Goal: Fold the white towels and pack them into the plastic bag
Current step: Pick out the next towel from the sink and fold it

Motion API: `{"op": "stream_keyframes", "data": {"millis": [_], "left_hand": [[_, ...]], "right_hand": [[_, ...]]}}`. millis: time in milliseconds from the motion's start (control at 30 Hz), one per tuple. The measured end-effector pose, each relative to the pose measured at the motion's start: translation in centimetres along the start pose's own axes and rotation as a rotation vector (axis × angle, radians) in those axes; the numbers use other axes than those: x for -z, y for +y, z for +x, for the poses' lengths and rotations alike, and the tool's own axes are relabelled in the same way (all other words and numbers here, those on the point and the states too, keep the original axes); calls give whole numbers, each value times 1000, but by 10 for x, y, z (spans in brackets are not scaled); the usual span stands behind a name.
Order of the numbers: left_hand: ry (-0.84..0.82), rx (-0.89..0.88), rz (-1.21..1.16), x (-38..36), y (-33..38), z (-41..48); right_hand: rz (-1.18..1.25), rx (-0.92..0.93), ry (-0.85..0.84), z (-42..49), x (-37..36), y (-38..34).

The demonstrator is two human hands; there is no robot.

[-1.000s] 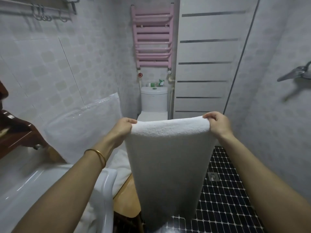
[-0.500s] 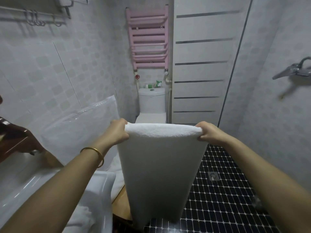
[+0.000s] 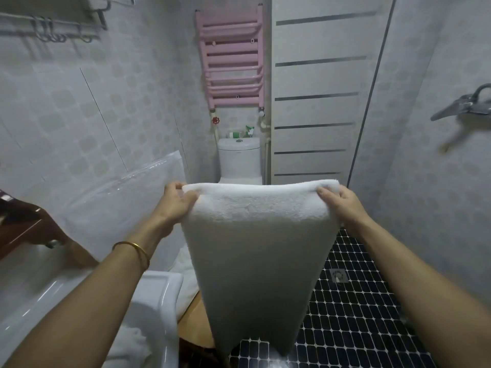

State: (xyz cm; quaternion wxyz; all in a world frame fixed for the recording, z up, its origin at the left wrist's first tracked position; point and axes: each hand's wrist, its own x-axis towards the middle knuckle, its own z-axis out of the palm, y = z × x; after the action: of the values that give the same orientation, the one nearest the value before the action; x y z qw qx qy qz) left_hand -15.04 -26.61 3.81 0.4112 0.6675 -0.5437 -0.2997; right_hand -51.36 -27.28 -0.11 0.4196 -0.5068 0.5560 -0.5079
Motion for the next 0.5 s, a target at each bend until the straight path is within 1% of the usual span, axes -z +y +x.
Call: {"op": "stream_keyframes", "data": {"millis": [33, 67, 133, 233, 300, 433, 467, 500], "left_hand": [[9, 61, -68, -6, -4, 0], [23, 88, -86, -11, -8, 0], [48, 95, -25, -18, -16, 0], [39, 131, 138, -24, -24, -2], [16, 180, 202, -27, -26, -1], [72, 309, 209, -39, -36, -11], [62, 368, 190, -42, -40, -15], [0, 438, 113, -44, -44, -18]], "right_hand": [[-26, 37, 34, 1, -3, -2], [-42, 68, 55, 2, -5, -4], [-23, 71, 43, 3, -7, -9], [175, -39, -28, 3, -9, -16], [278, -133, -15, 2, -12, -21], [424, -315, 0, 0, -26, -26], [460, -343, 6, 0, -28, -27], [490, -362, 17, 1, -29, -28]]}}
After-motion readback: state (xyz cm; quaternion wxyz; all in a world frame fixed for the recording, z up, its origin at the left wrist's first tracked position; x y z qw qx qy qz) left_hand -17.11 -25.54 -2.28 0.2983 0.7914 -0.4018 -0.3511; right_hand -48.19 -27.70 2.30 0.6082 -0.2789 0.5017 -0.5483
